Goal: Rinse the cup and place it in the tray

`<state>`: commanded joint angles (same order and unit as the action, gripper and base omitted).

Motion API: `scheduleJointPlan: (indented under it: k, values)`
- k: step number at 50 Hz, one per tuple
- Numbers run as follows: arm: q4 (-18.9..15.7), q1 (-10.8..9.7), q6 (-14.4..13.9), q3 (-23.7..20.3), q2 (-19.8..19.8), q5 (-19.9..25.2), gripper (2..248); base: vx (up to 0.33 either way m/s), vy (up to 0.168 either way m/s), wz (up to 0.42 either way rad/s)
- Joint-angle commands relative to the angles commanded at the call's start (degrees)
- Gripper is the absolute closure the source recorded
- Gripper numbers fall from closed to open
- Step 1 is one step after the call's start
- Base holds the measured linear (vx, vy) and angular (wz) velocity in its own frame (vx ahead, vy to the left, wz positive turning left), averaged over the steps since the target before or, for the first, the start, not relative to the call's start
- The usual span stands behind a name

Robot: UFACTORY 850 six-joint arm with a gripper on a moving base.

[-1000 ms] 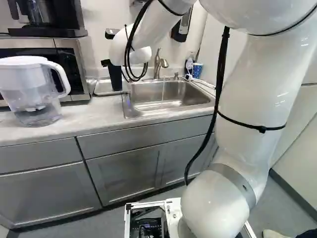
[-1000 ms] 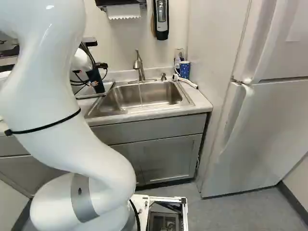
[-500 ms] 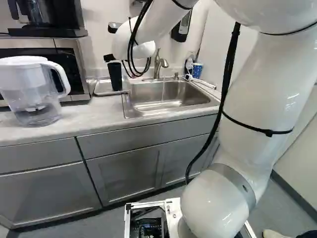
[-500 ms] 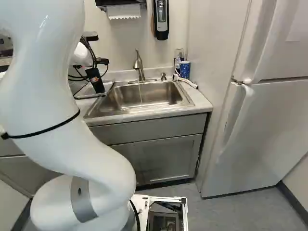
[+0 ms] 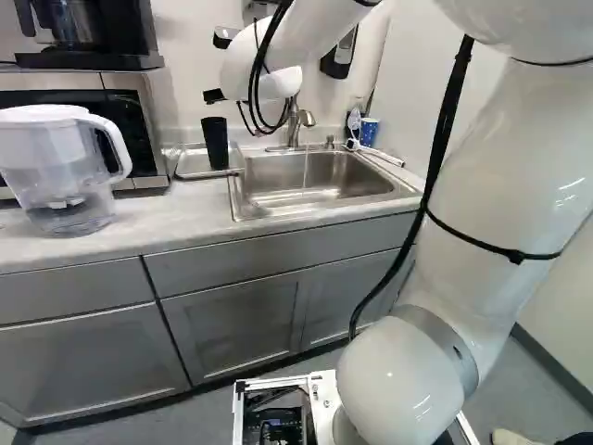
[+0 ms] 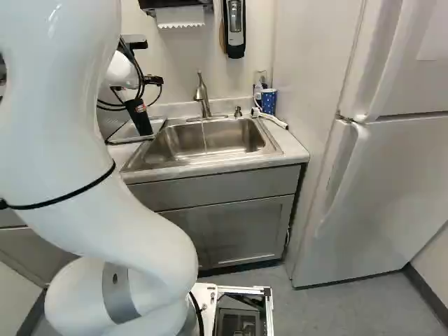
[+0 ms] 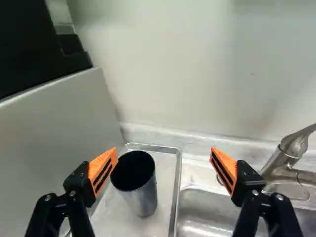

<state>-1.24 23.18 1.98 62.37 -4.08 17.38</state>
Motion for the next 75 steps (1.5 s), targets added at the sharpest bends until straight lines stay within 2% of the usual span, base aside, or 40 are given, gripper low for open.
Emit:
scheduleJointPlan:
  k: [35, 75]
  values:
    - [0.00, -4.94, 0.00, 3.30, 0.84, -2.48, 3, 0.000, 0.000, 0.000]
    - [0.00, -11.21, 0.00, 12.23, -3.19, -6.43, 3, 0.000, 0.000, 0.000]
